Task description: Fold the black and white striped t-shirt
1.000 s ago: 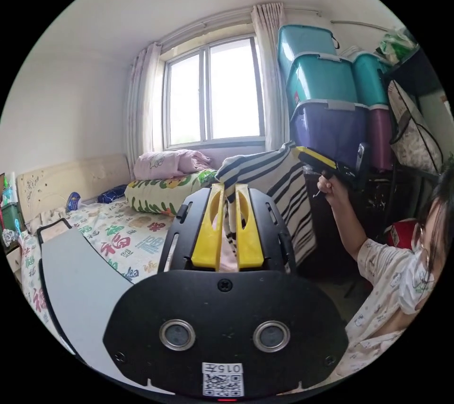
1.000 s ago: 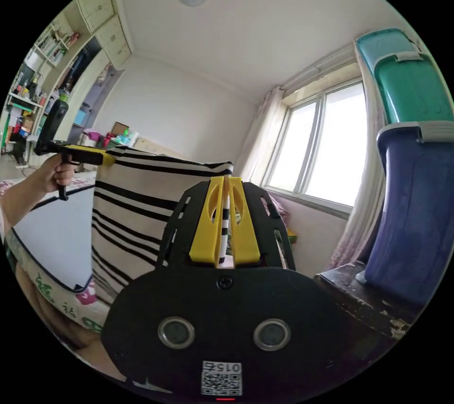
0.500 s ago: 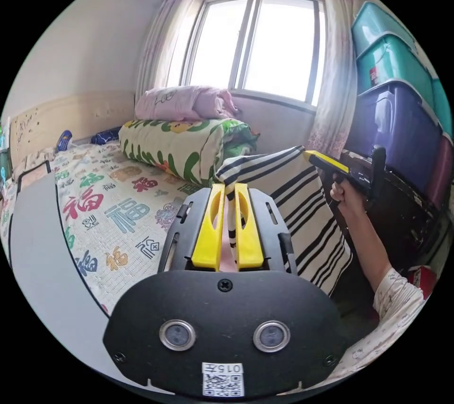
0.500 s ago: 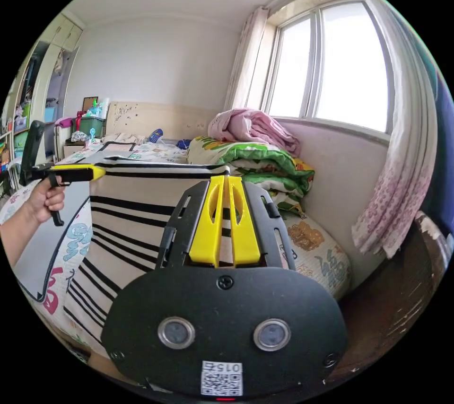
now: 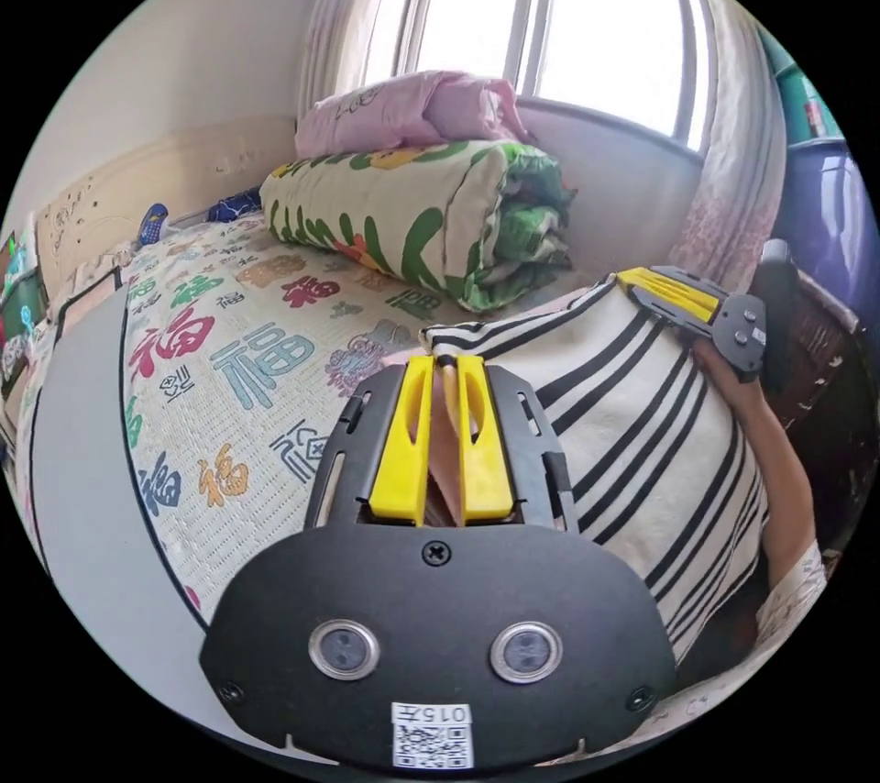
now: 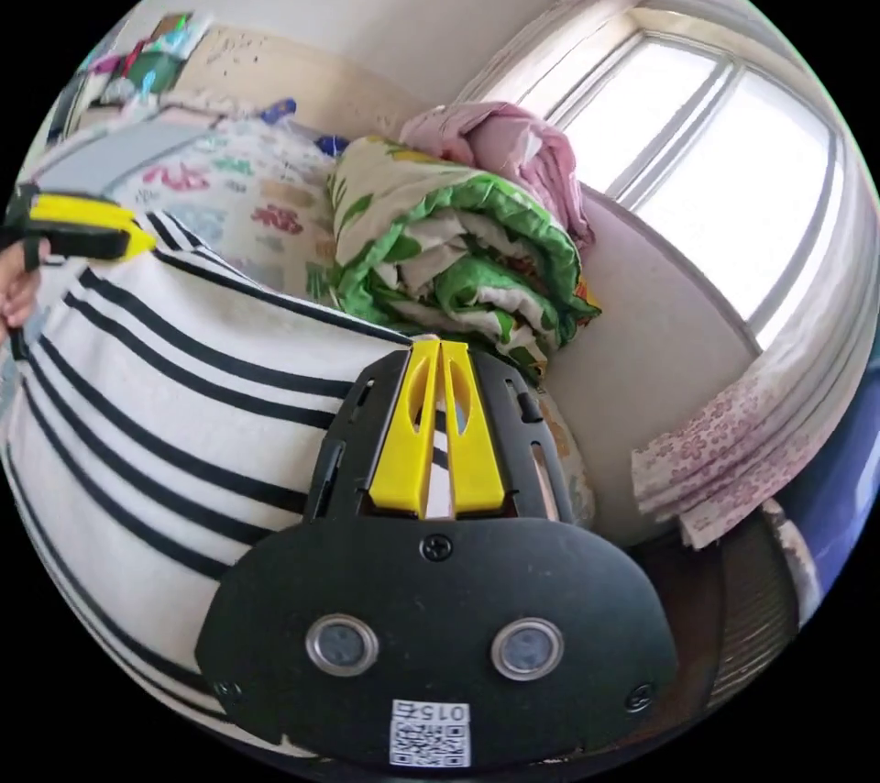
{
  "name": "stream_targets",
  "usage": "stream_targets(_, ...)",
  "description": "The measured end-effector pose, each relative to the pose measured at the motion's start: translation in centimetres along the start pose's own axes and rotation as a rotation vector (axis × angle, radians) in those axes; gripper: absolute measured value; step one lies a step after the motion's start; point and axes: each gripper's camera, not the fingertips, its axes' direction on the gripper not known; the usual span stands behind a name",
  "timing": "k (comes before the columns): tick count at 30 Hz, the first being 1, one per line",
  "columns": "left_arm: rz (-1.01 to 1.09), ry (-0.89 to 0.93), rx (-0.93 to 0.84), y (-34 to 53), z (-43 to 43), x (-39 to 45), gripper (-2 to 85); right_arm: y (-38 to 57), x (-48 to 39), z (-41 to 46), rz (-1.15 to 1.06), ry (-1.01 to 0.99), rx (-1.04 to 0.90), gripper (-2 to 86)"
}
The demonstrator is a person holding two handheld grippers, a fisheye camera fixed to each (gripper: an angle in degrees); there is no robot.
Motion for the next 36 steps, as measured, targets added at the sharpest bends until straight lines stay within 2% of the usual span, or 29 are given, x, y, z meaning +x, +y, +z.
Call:
stream_targets(3,0.002,-0.012,0.018,-0.7,0.7,-2.9,4.1,-0.6,-2.7,3.1,-0.089,0.151,0.001,-0.7)
stream_targets(5,-0.025,-0.003,0.025,-1.1,-0.1,-5.3,4.4,-0.6,-1.8,4.0,-0.06,0.145,0.016,-0.9)
stream_targets(8,-0.071,0.007,0.026,-1.4,-3.8,-9.8,3.6,0.1,-0.1,5.5,-0.019,0.147,0.056,-1.0)
stream_targets(11,-0.073,0.125,0.075,0.1,-10.8,-14.8,1.8,2.4,1.9,3.4,0.047,0.262,0.186,-1.0)
stream_targets(14,-0.031,0.194,0.14,4.2,-20.2,-18.7,2.0,6.7,3.8,-3.2,0.089,0.301,0.412,-1.0)
stream_targets(18,0.075,0.186,0.242,13.4,-34.9,-22.2,4.2,16.7,5.3,-16.9,0.134,0.115,0.747,-1.0)
stream_targets(20,0.097,0.111,0.337,18.9,-41.0,-23.7,5.4,22.0,5.3,-21.8,0.182,-0.036,0.896,-1.0)
stream_targets(23,0.049,-0.157,0.508,30.1,-49.5,-27.0,6.0,30.5,3.5,-26.5,0.238,-0.332,1.105,-1.0)
stream_targets(25,-0.155,-0.456,0.587,39.5,-55.1,-31.3,6.7,35.1,1.2,-27.3,0.311,-0.524,1.189,-1.0)
stream_targets(26,-0.213,-0.535,0.595,41.9,-56.3,-32.5,7.0,35.9,0.5,-27.3,0.327,-0.558,1.198,-1.0)
stream_targets(27,-0.331,-0.702,0.586,46.5,-58.7,-34.9,7.8,36.9,-1.0,-27.3,0.336,-0.609,1.216,-1.0)
stream_targets(28,-0.451,-0.87,0.537,51.0,-60.7,-37.5,9.2,37.6,-2.4,-27.0,0.335,-0.657,1.232,-1.0)
stream_targets(30,-0.635,-1.032,0.423,57.8,-63.6,-41.7,12.3,37.7,-4.3,-26.4,0.332,-0.753,1.233,-1.0)
stream_targets(32,-0.84,-1.098,0.254,64.4,-66.1,-46.5,14.9,36.9,-6.0,-25.7,0.282,-0.853,1.206,-1.0)
stream_targets(34,-1.141,-1.163,0.0,72.8,-68.3,-51.9,16.3,35.5,-7.7,-25.0,0.216,-0.956,1.143,-1.0)
stream_targets(36,-1.277,-1.173,-0.082,77.7,-68.9,-54.1,17.1,34.7,-8.2,-24.8,0.184,-1.0,1.111,-1.0)
